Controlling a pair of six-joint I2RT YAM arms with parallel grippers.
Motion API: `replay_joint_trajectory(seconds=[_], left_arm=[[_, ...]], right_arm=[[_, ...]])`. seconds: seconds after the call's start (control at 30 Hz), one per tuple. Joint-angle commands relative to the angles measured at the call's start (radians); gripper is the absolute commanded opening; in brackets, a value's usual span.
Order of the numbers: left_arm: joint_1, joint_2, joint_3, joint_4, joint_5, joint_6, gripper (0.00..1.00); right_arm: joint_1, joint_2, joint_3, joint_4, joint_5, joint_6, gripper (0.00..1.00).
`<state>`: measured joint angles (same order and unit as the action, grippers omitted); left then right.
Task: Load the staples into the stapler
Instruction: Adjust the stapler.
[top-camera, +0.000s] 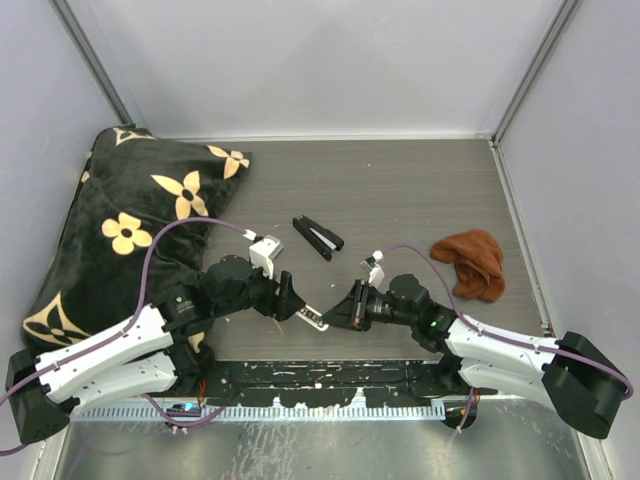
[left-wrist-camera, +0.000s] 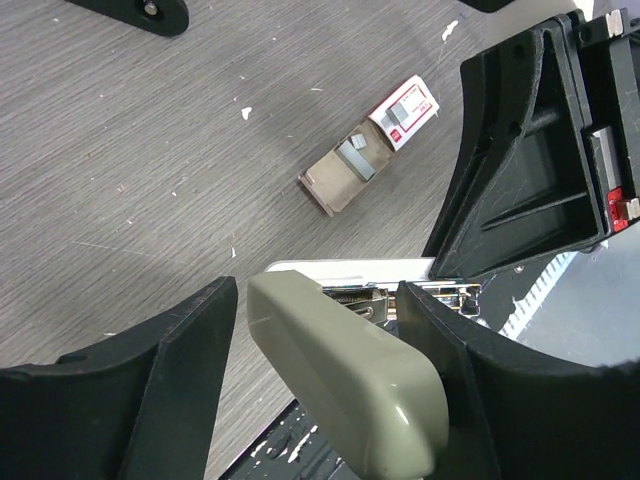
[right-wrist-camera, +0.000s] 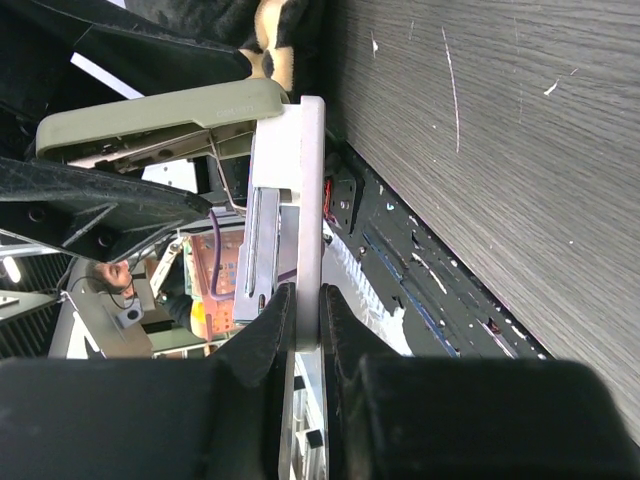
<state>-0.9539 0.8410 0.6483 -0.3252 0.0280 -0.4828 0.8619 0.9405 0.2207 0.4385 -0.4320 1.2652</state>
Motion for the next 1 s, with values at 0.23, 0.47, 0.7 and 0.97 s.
replay_joint_trajectory(seconds=[0.23, 0.47, 0.7, 0.97], left_arm=[[0.06, -0.061, 0.025, -0.058, 0.022, 0.022, 0.6], [0.123, -0.104, 0.018, -0.086, 0.058, 0.013, 0.53], [0.199, -0.137, -0.005, -0.086, 0.149, -0.009, 0.52], [0.298, -0.136, -0.046, -0.032, 0.362, -0.051, 0.44]], right_arm=[[-0.004, -0.073, 0.054, 0.002, -0.013, -0.035, 0.01], [-0.017, -0.11, 0.053, -0.023, -0.036, -0.049, 0.01], [-0.029, -0.125, 0.051, -0.026, -0.058, -0.052, 0.01], [-0.039, -0.141, 0.053, -0.029, -0.072, -0.05, 0.01]])
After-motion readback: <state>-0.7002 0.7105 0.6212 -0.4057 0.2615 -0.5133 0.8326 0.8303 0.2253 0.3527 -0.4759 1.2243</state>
